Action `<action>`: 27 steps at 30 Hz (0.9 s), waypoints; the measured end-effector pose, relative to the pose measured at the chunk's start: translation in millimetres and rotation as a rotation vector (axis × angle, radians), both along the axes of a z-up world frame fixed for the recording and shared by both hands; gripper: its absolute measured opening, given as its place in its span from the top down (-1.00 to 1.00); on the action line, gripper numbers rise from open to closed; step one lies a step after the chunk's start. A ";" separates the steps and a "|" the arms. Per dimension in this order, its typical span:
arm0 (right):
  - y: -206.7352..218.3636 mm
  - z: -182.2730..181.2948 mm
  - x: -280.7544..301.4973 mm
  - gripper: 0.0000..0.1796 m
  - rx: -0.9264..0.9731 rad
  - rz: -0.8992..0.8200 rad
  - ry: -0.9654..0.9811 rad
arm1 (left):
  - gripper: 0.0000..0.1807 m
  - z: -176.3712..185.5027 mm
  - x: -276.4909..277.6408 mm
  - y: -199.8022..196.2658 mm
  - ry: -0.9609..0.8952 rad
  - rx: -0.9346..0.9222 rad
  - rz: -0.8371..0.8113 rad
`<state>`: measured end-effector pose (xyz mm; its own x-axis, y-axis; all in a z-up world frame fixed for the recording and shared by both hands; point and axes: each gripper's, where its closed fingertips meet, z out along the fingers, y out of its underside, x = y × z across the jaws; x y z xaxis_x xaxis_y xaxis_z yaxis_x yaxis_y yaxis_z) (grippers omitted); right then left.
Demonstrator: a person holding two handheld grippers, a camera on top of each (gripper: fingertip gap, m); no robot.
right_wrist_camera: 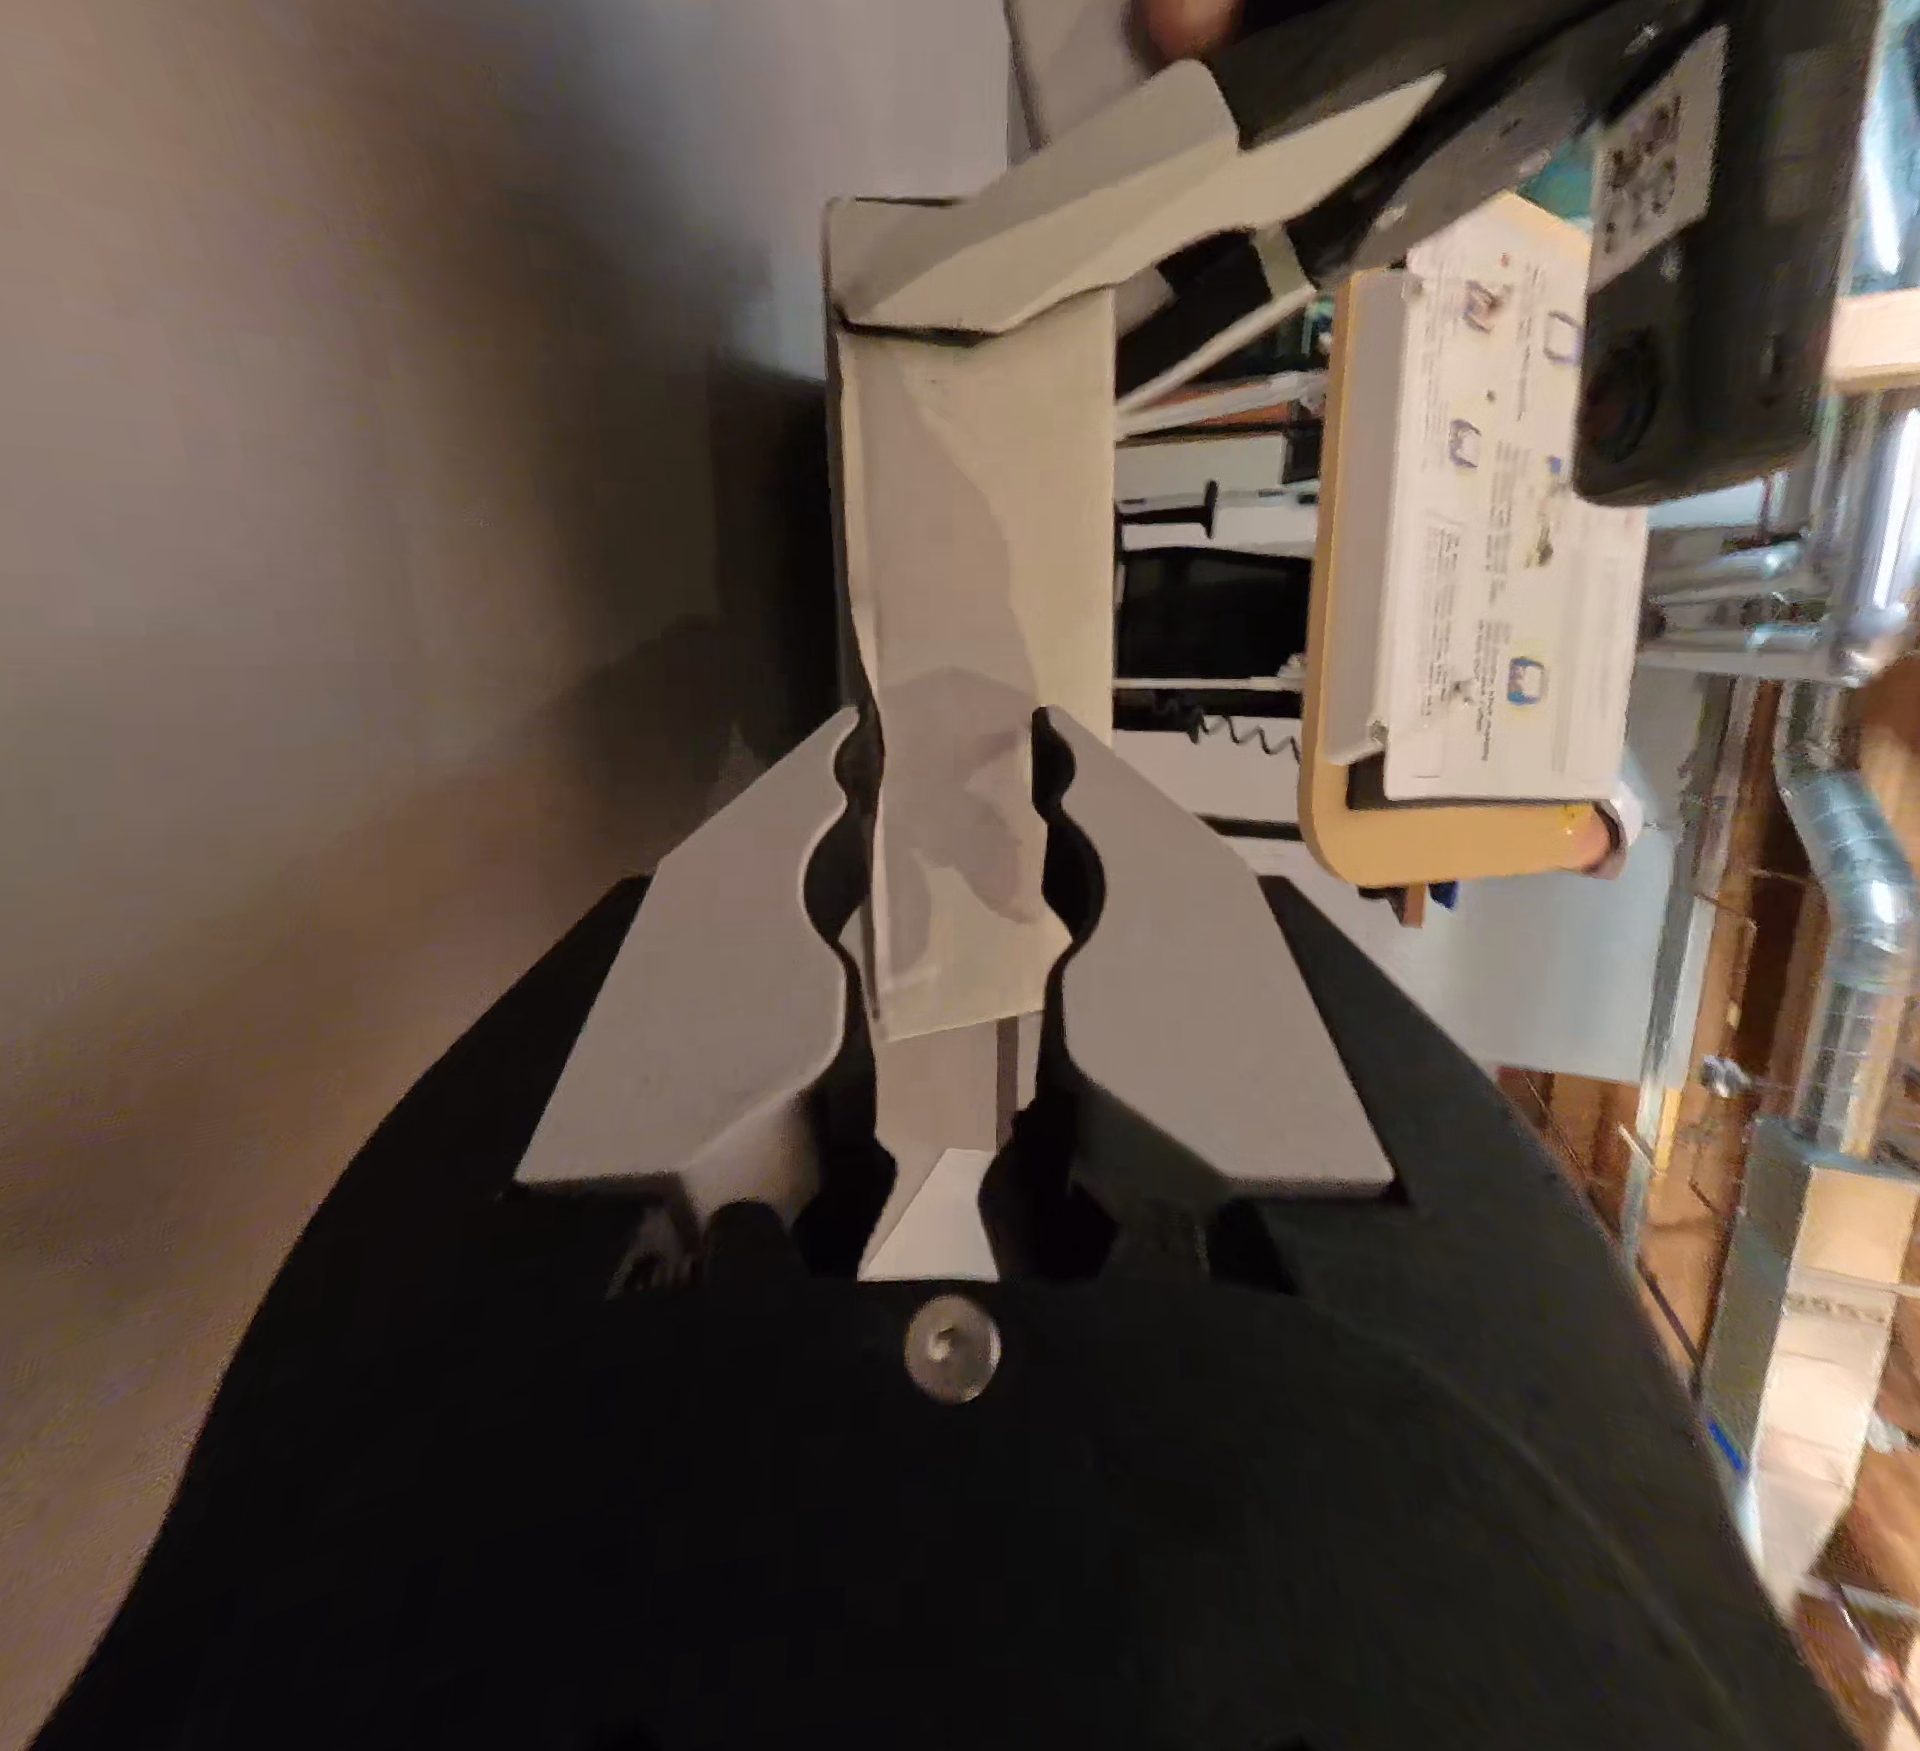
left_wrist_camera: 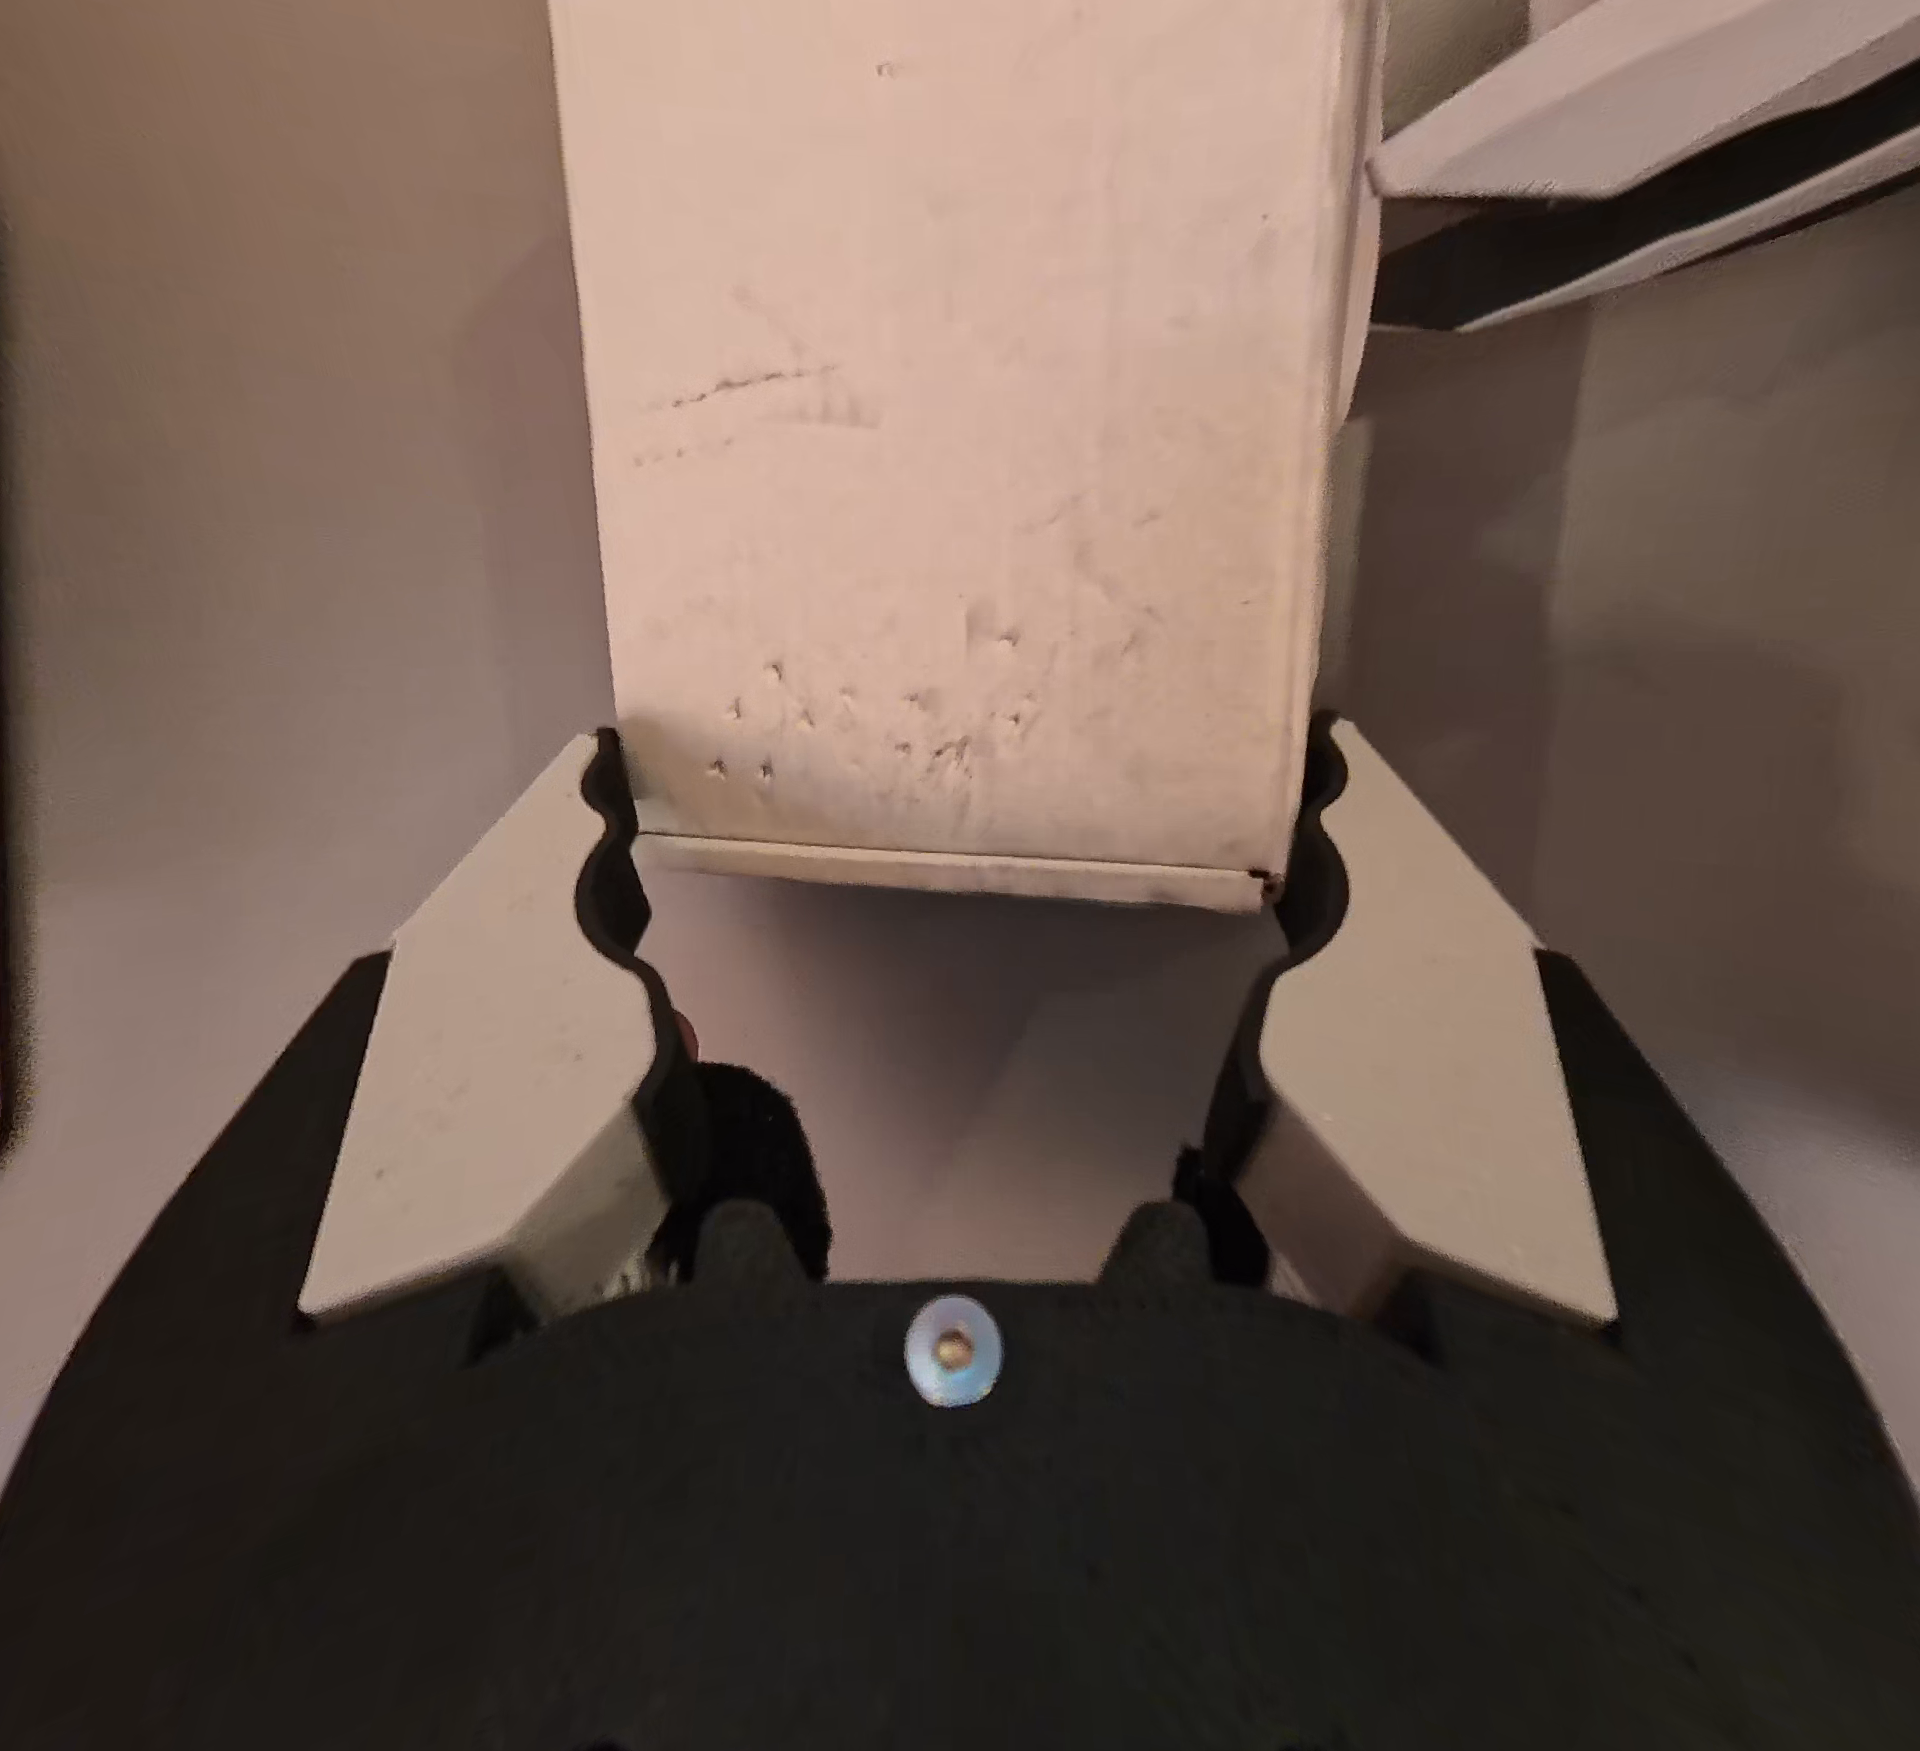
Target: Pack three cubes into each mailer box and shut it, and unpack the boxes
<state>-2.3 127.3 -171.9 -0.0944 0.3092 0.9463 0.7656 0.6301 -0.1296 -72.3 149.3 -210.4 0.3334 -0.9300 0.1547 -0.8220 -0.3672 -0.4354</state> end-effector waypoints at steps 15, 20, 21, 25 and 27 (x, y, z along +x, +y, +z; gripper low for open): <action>3.0 16.1 5.5 1.00 -0.024 -0.007 0.073 | -0.37 26.5 9.7 -4.8 -0.109 0.288 -0.002; 3.1 18.4 9.4 1.00 -0.107 -0.010 0.114 | -0.18 17.8 6.0 -8.2 -0.053 0.636 0.002; 3.1 18.6 9.5 1.00 -0.110 -0.011 0.114 | -0.11 12.8 5.6 -4.9 -0.026 0.701 0.009; 1.6 19.1 8.7 1.00 -0.135 -0.019 0.114 | 0.24 12.8 6.4 14.2 0.046 0.966 0.067; 1.8 19.3 10.8 1.00 -0.143 -0.027 0.111 | 0.26 14.0 8.9 14.6 0.040 1.000 0.078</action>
